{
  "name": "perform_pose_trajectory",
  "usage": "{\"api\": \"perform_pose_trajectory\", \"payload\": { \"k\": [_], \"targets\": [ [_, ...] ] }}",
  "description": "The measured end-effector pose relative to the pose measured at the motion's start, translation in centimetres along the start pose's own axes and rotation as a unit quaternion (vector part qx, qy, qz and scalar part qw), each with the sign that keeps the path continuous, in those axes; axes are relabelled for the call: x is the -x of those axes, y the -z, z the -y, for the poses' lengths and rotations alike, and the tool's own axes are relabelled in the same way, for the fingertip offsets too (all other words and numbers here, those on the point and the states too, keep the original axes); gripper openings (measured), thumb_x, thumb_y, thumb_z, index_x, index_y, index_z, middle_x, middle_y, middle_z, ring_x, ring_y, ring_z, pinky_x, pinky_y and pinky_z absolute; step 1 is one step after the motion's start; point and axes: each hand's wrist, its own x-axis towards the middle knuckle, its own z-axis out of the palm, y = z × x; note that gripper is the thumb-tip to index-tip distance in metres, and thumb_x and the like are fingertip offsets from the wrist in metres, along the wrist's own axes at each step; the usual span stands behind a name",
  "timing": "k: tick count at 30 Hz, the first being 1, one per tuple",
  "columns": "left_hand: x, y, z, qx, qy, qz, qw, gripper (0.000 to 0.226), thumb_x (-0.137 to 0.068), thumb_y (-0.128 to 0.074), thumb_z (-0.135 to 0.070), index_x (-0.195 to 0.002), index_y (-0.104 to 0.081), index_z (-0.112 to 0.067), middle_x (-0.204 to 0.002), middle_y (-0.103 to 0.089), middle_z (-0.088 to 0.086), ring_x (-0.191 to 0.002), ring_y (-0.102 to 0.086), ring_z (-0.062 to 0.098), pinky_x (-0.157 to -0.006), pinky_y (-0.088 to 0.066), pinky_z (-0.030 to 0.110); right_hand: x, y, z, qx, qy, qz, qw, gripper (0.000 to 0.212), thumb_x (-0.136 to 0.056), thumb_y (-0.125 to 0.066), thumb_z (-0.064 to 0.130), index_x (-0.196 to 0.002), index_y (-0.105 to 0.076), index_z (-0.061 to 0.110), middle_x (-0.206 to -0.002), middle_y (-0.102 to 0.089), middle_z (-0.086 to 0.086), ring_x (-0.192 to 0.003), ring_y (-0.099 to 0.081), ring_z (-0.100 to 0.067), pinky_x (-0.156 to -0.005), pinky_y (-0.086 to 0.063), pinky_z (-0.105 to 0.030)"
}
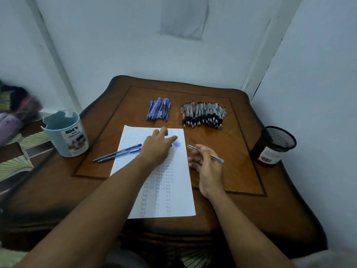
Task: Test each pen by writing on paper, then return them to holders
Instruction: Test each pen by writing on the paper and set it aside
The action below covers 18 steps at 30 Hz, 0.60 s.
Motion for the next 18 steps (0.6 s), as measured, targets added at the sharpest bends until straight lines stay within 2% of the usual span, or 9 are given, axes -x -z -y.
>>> {"api": "perform_pose_trajectory", "payload": {
  "k": [5, 10, 15, 18],
  "targets": [
    [-0.9, -0.3, -0.7, 0.022, 0.018, 0.0, 1.0, 0.034, -0.102, -0.05, -0.032, -0.136, -0.056, -0.03, -0.141, -0.045, 0.005, -0.127, -0.041, 0.023, -0.102, -0.042, 0.037, -0.1, 0.4, -0.2, 0.013, 0.013, 0.005, 1.0, 0.012, -0.101, -0.056, 0.018, -0.106, -0.068, 0.017, -0.087, -0.073, -0.004, -0.075, -0.068, -0.018, -0.065, -0.055, -0.031],
    [-0.3, 0.0, -0.8, 0.051, 0.02, -0.037, 0.998, 0.032, -0.103, -0.048, -0.029, -0.134, -0.055, -0.025, -0.141, -0.052, 0.0, -0.127, -0.04, 0.021, -0.104, -0.036, 0.034, 0.0, 0.6, 0.0, 0.023, 0.04, 0.02, 0.999, 0.01, -0.098, -0.06, 0.014, -0.107, -0.064, 0.01, -0.084, -0.072, -0.003, -0.07, -0.066, -0.012, -0.062, -0.055, -0.023],
    [3.7, 0.0, -0.1, 0.176, 0.058, -0.06, 0.981, 0.022, -0.099, -0.057, -0.02, -0.119, -0.064, -0.015, -0.118, -0.064, 0.006, -0.109, -0.051, 0.022, -0.081, -0.038, 0.028, 0.2, 0.8, 0.0, 0.032, 0.055, 0.028, 0.998, 0.009, -0.098, -0.062, 0.016, -0.097, -0.063, 0.008, -0.075, -0.068, -0.004, -0.064, -0.059, -0.014, -0.057, -0.049, -0.025],
    [5.8, -0.3, 0.7, 0.254, 0.093, -0.089, 0.959, 0.017, -0.092, -0.068, -0.018, -0.107, -0.07, -0.011, -0.099, -0.068, 0.006, -0.097, -0.056, 0.022, -0.074, -0.037, 0.028, 0.3, 0.9, 0.0, 0.054, 0.058, 0.044, 0.996, 0.012, -0.097, -0.063, 0.022, -0.093, -0.065, 0.01, -0.069, -0.064, -0.001, -0.062, -0.056, -0.014, -0.059, -0.048, -0.029]
  ]
}}
